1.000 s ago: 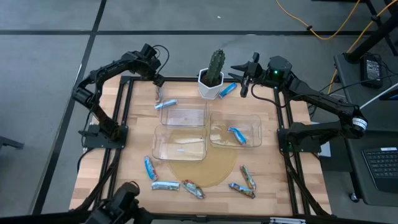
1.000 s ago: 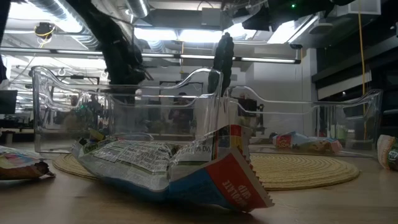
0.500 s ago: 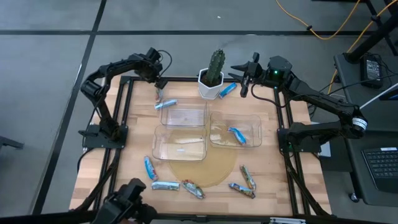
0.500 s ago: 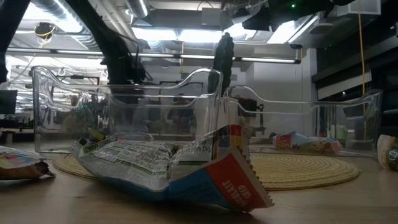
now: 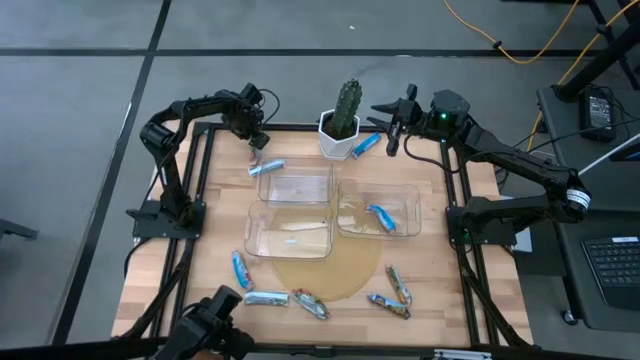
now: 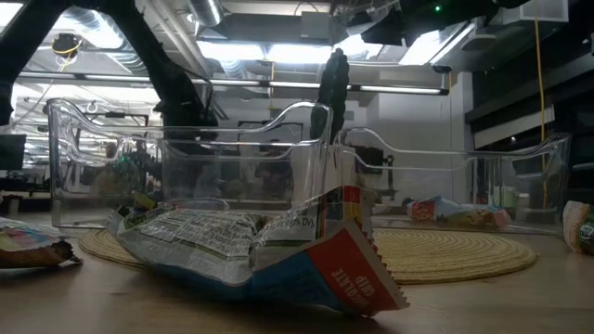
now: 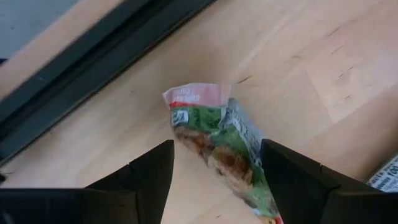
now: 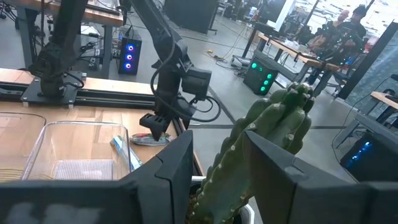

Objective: Pick and place Granola Bars by type
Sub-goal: Put the top red granola bar into the right bin

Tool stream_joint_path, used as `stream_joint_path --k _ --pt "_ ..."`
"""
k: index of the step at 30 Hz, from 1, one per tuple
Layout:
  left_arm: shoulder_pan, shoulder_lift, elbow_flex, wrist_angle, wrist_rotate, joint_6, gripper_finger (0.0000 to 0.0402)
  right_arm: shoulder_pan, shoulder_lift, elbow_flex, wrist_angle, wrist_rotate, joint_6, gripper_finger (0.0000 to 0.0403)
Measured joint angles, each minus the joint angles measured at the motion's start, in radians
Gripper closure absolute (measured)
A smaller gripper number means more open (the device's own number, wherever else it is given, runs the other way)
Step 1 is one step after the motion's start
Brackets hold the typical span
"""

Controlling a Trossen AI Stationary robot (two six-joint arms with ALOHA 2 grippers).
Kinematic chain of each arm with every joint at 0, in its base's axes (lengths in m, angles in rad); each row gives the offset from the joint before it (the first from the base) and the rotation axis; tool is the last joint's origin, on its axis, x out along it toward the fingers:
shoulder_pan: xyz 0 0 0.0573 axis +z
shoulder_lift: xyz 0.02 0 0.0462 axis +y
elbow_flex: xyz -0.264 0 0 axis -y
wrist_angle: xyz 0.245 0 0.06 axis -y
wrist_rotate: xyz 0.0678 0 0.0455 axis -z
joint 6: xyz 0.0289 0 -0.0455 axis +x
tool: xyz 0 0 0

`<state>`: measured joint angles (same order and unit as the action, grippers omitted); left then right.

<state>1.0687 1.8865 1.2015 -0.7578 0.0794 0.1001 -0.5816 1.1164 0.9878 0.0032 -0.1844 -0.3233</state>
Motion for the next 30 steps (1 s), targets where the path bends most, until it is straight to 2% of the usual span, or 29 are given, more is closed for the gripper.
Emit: stream_joint_path --k 8,12,17,24,30 --pt "0.0 0.02 0.0 0.0 0.001 0.014 0.0199 0.0 0.0 0.0 0.0 0.0 0.0 0.026" --pt "0.0 0.02 0.0 0.0 0.001 0.018 0.0235 0.0 0.0 0.0 0.0 0.0 0.0 0.026" --pt "0.0 0.008 0.0 -0.004 0.001 0.019 0.0298 0.0 0.0 0.0 0.0 0.0 0.0 0.026" --pt "0.0 -0.102 0.04 -0.041 0.002 0.019 0.0386 0.0 0.0 0.0 -0.008 0.0 0.0 0.026" --pt "-0.004 -0.253 0.112 -0.097 0.01 0.034 0.0387 0.0 0.0 0.0 -0.054 0.011 0.0 0.026"
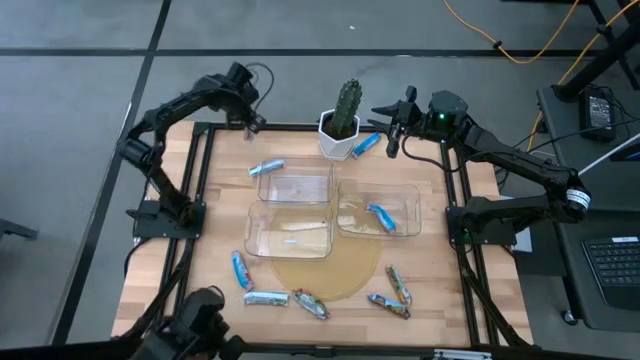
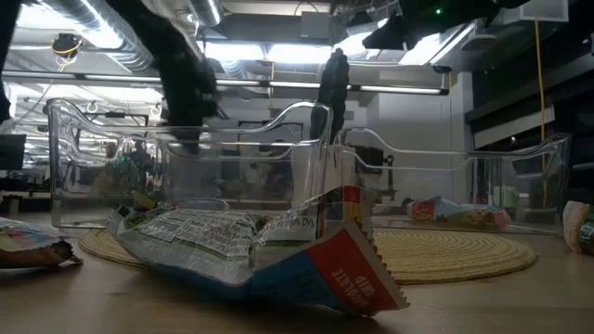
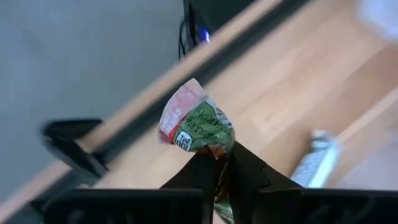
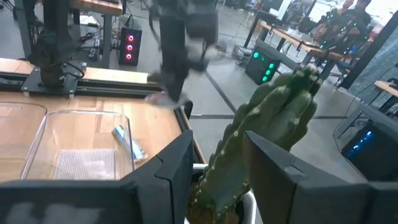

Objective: Pick and place Granola Bars by type
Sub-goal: Put the top red granola bar into the right bin

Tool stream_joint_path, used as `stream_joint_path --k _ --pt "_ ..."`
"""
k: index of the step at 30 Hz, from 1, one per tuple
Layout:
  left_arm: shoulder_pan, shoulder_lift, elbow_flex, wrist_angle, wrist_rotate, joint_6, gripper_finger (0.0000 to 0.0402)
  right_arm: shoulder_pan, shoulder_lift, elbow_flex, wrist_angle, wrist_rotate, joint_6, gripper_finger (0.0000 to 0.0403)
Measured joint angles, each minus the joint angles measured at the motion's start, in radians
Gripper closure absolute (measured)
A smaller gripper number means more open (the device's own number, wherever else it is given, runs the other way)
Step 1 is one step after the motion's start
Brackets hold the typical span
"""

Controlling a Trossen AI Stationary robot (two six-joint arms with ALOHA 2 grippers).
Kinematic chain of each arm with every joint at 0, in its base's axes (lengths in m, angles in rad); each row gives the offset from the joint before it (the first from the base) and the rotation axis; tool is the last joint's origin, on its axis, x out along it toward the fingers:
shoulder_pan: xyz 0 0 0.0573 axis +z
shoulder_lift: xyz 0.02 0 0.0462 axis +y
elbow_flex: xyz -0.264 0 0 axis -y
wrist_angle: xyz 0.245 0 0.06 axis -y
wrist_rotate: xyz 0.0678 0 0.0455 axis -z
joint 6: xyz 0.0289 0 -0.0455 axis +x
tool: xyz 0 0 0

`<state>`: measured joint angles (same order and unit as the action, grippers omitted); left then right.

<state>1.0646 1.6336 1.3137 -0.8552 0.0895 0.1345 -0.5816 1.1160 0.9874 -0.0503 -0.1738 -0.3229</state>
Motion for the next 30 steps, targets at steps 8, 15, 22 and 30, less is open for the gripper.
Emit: stream_joint_path --k 8,15,22,30 --pt "-0.005 -0.183 0.011 0.021 0.003 -0.016 0.0395 0.0 0.0 0.0 -0.048 0.0 0.005 0.026" --pt "-0.057 -0.278 0.011 0.044 0.075 -0.024 0.0395 0.0 0.0 0.0 -0.099 -0.001 0.011 0.026" --pt "-0.156 -0.39 0.011 0.221 0.205 -0.052 0.0394 0.0 0.0 0.0 -0.11 -0.013 0.111 0.026" --pt "-0.276 -0.502 0.011 0.48 0.297 -0.096 0.0395 0.0 0.0 0.078 -0.185 -0.093 0.138 0.026"
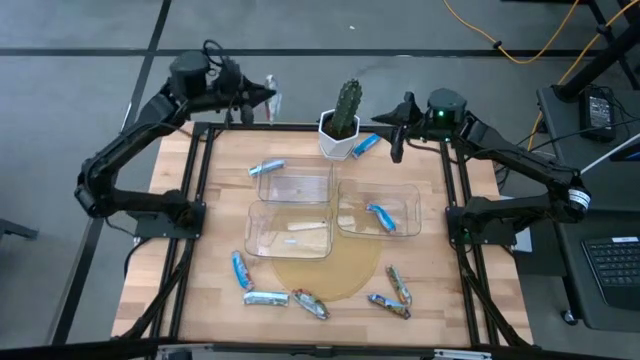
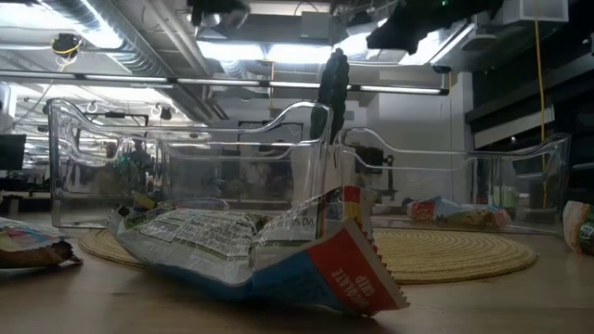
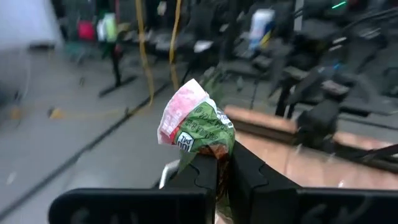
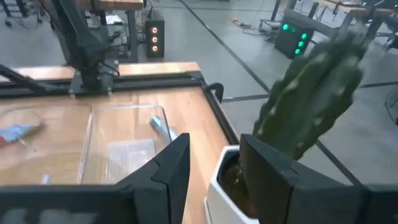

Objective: Pick and place Granola Bars by type
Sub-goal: Put the top red granola bar into the right bin

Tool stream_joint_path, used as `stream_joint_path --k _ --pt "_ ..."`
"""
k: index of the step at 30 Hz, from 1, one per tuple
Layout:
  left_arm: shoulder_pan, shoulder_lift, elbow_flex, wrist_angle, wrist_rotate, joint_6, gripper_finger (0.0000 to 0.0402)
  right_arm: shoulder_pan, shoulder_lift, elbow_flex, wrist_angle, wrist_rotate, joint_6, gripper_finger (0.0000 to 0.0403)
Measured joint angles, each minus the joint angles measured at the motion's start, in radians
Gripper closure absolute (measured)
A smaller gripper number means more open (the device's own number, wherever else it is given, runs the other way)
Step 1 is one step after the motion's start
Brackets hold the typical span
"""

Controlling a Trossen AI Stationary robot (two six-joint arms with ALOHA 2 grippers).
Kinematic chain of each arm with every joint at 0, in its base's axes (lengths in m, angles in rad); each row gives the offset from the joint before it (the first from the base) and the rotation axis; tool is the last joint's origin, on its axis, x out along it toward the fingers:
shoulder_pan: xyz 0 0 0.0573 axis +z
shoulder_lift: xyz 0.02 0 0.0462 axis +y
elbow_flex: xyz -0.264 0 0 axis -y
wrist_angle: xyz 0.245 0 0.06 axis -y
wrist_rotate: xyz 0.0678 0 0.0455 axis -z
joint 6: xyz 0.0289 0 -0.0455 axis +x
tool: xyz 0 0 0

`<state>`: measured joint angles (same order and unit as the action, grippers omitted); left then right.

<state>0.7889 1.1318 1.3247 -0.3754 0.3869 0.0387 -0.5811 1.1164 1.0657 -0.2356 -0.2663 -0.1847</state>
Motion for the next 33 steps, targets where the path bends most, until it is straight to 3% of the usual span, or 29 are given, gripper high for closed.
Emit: stream_joint_path --k 8,16,22,28,33 --pt "-0.091 -0.028 0.0 0.036 -0.007 0.016 0.0395 0.001 0.016 0.15 -0.082 -0.002 0.06 0.026" --pt "-0.159 -0.023 -0.001 0.073 -0.042 0.088 0.0396 0.053 0.131 0.257 -0.083 -0.109 0.13 0.0248" --pt "-0.212 -0.023 0.006 0.149 -0.078 0.099 0.0395 0.121 0.28 0.44 -0.081 -0.149 0.128 0.017" --pt "-0.269 0.012 0.121 0.056 -0.162 0.17 0.0396 0.144 0.429 0.606 -0.074 -0.151 0.133 0.0078" --pt "-0.315 0.055 0.203 -0.021 -0.21 0.247 0.0395 0.173 0.543 0.733 -0.068 -0.181 0.152 0.0048"
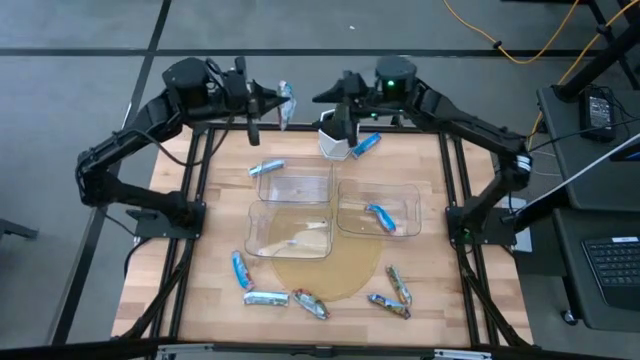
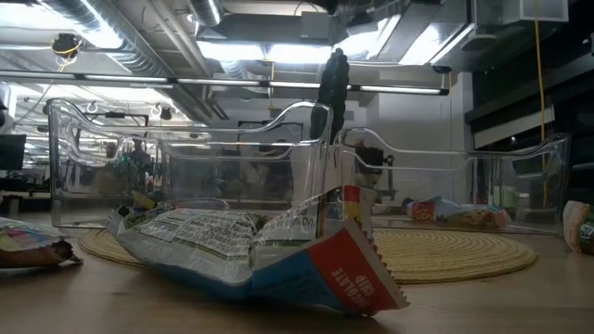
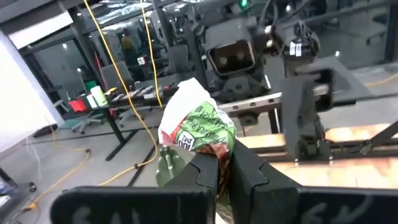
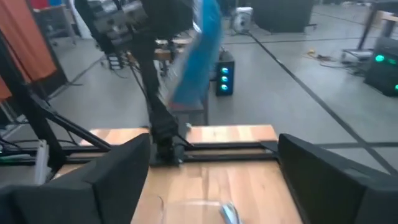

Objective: Pick and place Granola Bars by type
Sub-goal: Put the top red granola bar into the right bin

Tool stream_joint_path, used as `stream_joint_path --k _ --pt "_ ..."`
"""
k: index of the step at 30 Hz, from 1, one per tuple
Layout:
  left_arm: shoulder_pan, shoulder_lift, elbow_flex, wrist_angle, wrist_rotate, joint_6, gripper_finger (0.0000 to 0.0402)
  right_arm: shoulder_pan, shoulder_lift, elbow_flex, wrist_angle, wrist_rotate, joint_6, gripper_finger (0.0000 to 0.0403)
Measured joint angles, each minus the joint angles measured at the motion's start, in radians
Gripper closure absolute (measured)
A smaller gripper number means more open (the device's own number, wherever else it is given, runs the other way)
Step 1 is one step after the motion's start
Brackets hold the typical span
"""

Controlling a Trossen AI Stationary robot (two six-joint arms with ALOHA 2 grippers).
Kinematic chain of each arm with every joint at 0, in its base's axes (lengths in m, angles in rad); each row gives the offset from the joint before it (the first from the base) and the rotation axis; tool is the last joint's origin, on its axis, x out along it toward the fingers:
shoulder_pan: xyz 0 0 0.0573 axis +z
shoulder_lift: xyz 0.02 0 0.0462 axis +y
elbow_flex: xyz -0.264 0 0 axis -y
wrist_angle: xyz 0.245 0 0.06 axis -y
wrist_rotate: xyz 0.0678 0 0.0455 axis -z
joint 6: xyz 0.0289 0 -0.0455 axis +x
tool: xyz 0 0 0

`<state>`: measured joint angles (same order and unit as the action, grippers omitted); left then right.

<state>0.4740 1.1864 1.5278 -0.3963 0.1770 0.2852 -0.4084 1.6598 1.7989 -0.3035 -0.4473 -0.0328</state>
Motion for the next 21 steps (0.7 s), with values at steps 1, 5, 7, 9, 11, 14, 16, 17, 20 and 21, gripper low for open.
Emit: stream_joint_path --k 1,5,7,9,11,14,16,17,20,21 --pt "-0.008 0.008 0.005 -0.008 -0.003 0.01 0.0395 0.005 0.021 0.024 0.0 -0.002 0.002 0.0048" --pt "-0.038 0.029 0.018 -0.005 -0.023 0.034 0.0395 0.022 0.085 0.103 -0.003 -0.006 0.001 0.0051" --pt "-0.048 0.034 0.02 -0.003 -0.047 0.047 0.0395 0.025 0.105 0.129 -0.001 -0.021 0.001 0.0052" --pt "-0.058 0.04 0.02 0.004 -0.055 0.057 0.0394 0.026 0.121 0.147 0.001 -0.03 0.003 0.0052" --pt "-0.064 0.043 0.02 0.005 -0.056 0.062 0.0394 0.026 0.134 0.154 0.001 -0.051 0.012 0.0052" --pt "-0.072 0.045 0.02 0.005 -0.082 0.075 0.0395 0.026 0.136 0.154 0.002 -0.076 0.029 0.0053" --pt "-0.081 0.048 0.02 0.006 -0.099 0.086 0.0396 0.029 0.134 0.155 0.009 -0.079 0.028 0.0053" --pt "-0.082 0.05 0.02 0.008 -0.099 0.089 0.0396 0.029 0.134 0.155 0.009 -0.079 0.028 0.0053" --pt "-0.087 0.054 0.021 0.046 -0.097 0.095 0.0395 0.029 0.134 0.155 0.009 -0.079 0.028 0.0053" --pt "-0.092 0.057 0.021 0.053 -0.097 0.095 0.0395 0.029 0.134 0.155 0.009 -0.079 0.028 0.0053"
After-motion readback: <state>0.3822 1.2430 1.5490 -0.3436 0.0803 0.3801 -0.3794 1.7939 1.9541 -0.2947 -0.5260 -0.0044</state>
